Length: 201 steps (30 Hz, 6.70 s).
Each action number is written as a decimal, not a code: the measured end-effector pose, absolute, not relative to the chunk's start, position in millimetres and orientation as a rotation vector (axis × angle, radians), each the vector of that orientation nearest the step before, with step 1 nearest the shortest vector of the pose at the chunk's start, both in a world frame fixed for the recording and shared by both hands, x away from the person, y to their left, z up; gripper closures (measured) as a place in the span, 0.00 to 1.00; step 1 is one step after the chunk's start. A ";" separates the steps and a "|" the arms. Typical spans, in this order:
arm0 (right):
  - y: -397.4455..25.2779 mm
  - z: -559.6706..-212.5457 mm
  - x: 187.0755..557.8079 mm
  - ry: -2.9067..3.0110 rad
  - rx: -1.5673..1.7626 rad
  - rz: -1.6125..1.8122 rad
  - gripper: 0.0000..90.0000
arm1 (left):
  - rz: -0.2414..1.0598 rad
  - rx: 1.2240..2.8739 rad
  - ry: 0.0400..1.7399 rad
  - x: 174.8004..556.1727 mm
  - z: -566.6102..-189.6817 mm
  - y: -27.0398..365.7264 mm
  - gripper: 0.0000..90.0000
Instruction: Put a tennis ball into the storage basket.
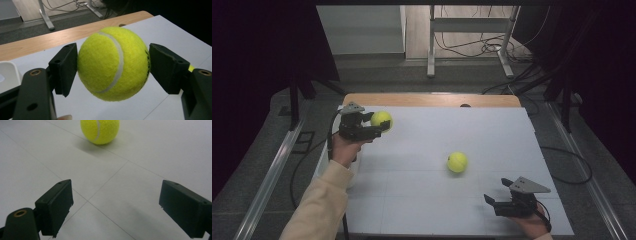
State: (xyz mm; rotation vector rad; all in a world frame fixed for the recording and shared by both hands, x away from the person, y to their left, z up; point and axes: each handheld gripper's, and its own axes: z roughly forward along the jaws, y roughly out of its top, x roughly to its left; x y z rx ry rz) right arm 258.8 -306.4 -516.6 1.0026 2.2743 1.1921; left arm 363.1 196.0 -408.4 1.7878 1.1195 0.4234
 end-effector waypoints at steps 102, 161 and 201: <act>-305.7 -517.8 260.1 2.277 1.012 1.177 0.14 | 0.595 1.698 1.419 372.9 -414.5 298.6 0.30; -306.3 -517.2 259.7 2.277 1.009 1.172 0.14 | 0.493 1.828 1.514 402.2 -441.1 288.6 0.15; -305.7 -516.9 261.9 2.274 1.016 1.180 0.14 | 0.443 1.763 1.232 365.8 -415.4 252.0 0.13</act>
